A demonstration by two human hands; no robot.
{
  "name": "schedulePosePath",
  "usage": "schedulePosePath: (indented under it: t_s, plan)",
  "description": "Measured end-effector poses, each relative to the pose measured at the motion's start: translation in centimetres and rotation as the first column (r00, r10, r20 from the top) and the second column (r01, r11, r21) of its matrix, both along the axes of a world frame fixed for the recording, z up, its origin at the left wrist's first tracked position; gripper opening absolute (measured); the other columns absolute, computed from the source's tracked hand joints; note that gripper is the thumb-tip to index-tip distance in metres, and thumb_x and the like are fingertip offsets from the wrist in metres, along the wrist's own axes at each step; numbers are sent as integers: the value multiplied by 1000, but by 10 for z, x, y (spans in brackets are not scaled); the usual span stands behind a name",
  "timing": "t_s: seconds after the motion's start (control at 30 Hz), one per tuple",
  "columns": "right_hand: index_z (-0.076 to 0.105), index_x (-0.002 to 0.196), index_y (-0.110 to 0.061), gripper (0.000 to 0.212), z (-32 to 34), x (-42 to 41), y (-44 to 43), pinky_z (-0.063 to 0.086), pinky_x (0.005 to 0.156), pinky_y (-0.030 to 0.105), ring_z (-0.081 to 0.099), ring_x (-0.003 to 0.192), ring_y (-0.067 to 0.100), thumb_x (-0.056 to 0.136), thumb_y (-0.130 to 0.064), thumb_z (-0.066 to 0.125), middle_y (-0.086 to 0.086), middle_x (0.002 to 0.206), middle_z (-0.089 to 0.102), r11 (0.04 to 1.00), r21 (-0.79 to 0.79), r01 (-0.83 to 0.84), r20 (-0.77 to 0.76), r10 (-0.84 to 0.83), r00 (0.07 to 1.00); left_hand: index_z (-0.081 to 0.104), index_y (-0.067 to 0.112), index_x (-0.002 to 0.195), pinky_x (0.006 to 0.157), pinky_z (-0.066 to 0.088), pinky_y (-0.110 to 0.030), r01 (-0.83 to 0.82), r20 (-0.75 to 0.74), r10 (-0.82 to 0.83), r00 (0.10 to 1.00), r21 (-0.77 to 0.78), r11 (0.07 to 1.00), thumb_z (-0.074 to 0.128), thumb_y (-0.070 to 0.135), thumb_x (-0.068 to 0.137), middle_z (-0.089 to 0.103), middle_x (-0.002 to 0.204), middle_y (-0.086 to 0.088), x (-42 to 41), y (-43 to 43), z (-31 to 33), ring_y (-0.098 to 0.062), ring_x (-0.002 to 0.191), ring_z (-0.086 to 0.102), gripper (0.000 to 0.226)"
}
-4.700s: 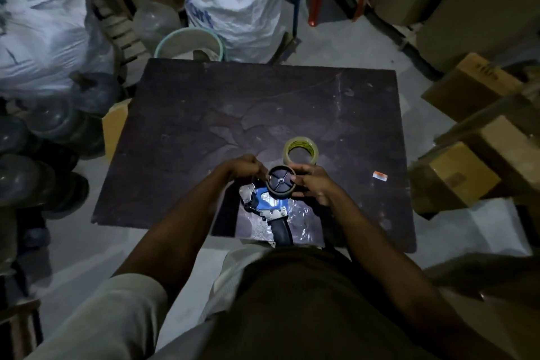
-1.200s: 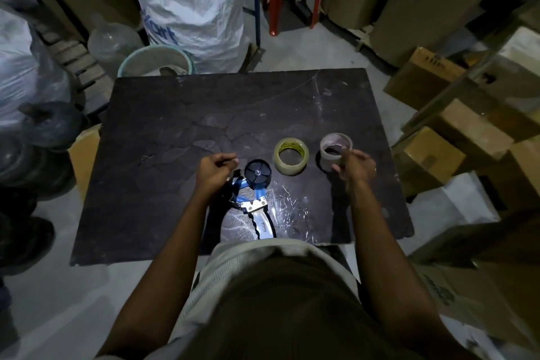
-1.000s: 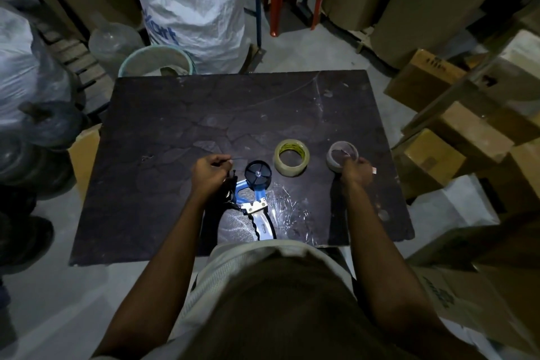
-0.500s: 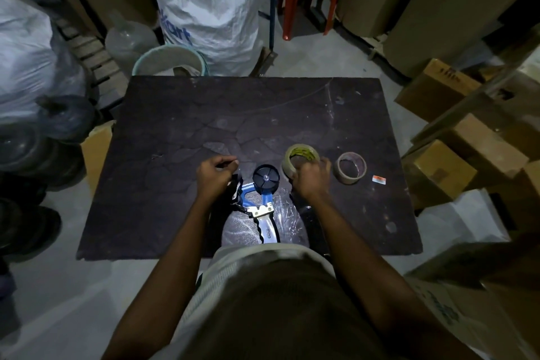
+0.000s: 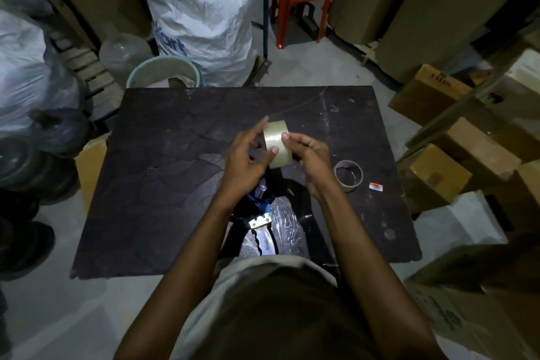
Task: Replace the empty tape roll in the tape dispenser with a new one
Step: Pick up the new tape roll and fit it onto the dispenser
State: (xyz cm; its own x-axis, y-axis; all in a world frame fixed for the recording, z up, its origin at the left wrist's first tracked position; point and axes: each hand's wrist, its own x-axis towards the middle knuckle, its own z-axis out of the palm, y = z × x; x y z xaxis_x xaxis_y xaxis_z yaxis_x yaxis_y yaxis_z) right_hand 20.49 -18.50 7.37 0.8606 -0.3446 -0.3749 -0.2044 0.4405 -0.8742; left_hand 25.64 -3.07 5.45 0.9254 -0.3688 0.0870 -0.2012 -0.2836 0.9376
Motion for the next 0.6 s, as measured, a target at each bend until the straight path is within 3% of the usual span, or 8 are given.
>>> schedulePosePath:
  t_s: [0.1,0.2,0.37,0.6]
  plan:
    - [72,112,1,21,4,2,2,57,67,24,70,82,20,96,-9,64,14,96,76,999,34,-16,2,16,1000,64,34,133,92,57,-35,-8,58,8,998,-1,1000,70,31,93,66,120,6,-2,2,5,-10,106,65,41]
    - [69,122,3,29,3,2,1,56,70,23,69,90,23,97,-6,58,22,109,73,998,15,-55,-2,56,998,71,27,126,84,54,-22,-56,111,53,992,21,998,70,31,94,71,111,6,-6,4,6,-5,97,67,32]
    - [65,129,4,34,1,3,0,57,78,23,66,101,26,95,-3,61,26,124,69,996,-13,-90,2,90,996,78,21,110,81,54,-24,-149,253,131,958,51,988,73,27,91,68,105,3,-5,5,8,-8,93,66,20]
    - [58,135,7,41,4,-2,-6,56,71,17,70,87,8,94,3,63,18,117,70,984,-97,-151,-23,150,988,77,18,94,75,57,-36,-149,212,120,970,130,980,78,26,83,61,91,11,11,7,12,-11,84,66,15]
